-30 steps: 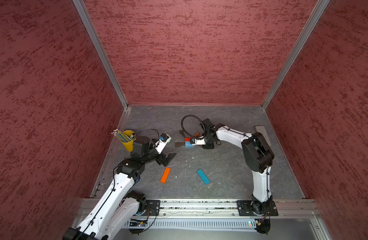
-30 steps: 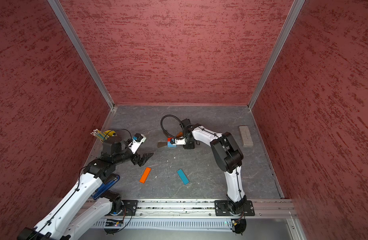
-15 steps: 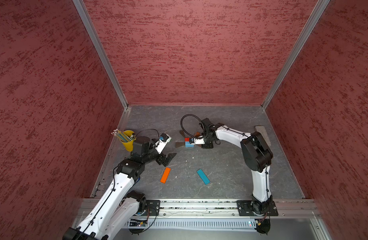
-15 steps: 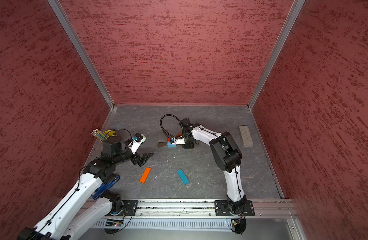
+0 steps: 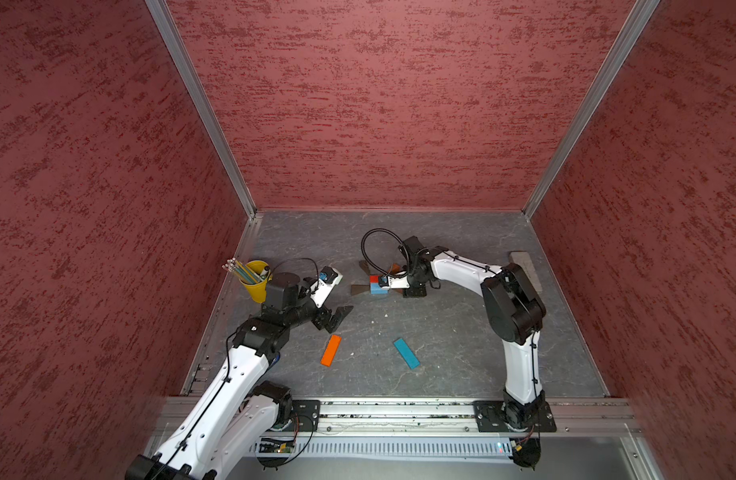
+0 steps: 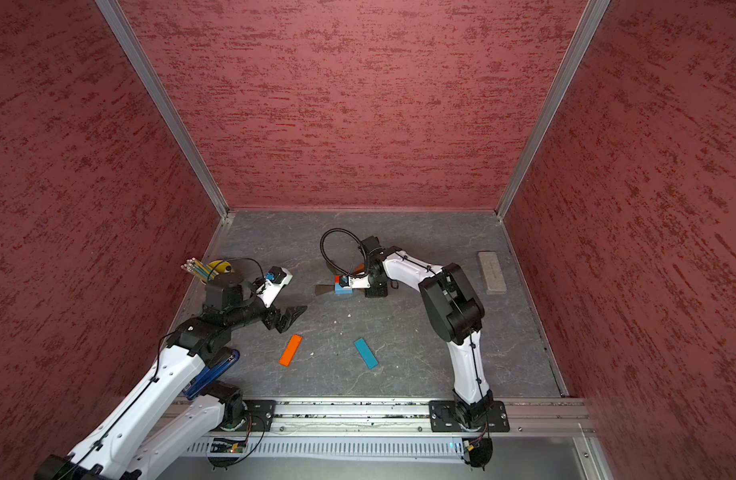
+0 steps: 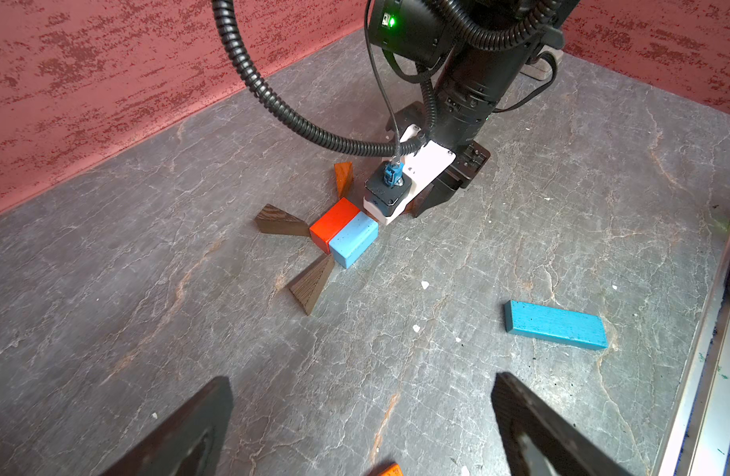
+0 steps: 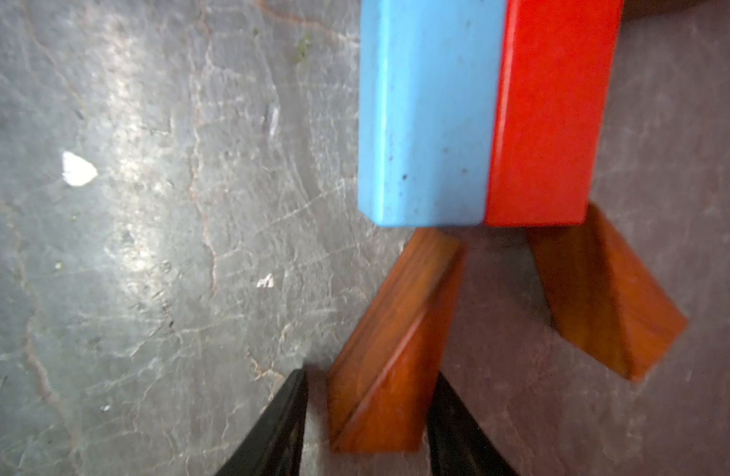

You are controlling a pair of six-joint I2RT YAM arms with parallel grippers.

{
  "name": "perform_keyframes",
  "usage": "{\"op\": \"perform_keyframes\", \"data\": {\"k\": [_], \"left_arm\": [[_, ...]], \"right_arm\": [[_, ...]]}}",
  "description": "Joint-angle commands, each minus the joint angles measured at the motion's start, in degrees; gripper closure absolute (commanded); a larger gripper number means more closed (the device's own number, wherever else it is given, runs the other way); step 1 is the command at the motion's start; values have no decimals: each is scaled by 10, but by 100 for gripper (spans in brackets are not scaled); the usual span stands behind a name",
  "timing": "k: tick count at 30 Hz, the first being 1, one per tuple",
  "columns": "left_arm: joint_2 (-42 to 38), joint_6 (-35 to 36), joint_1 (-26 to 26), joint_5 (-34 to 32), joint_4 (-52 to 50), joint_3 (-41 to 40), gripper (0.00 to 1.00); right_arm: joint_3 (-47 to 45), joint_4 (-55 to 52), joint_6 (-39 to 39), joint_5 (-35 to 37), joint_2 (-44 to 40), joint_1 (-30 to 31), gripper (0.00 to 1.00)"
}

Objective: Assemble a small pinwheel with building blocks
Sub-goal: Assemble the building block at the center of the board, then pick up the building block from the center of the board.

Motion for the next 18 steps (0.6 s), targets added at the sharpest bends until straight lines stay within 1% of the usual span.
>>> {"op": "perform_keyframes", "data": {"k": [1, 3, 6, 10, 13, 16, 18], "left_arm": [[2, -3, 5, 10, 10, 10, 0], [0, -2, 5, 12, 11, 9, 0], [-5, -1, 5, 16, 13, 8, 0], [-11, -1, 5, 21, 17, 8, 0], [-21, -1, 5, 29, 25, 7, 0], [-42, -5, 6, 45, 49, -2, 0], [-56, -12, 6, 55, 65, -9, 0]], "right_arm": [[-10, 14, -31, -6, -17, -2, 50], [-21, 23, -27, -9, -33, -5, 50], [-42, 29, -12, -34, -73, -17, 50], [-130, 91, 20, -24, -173, -24, 49], [-210, 154, 81, -2, -258, -22, 49], [-297, 210, 155, -6, -360, -10, 49], [-348, 256, 231, -3, -424, 7, 44]]}}
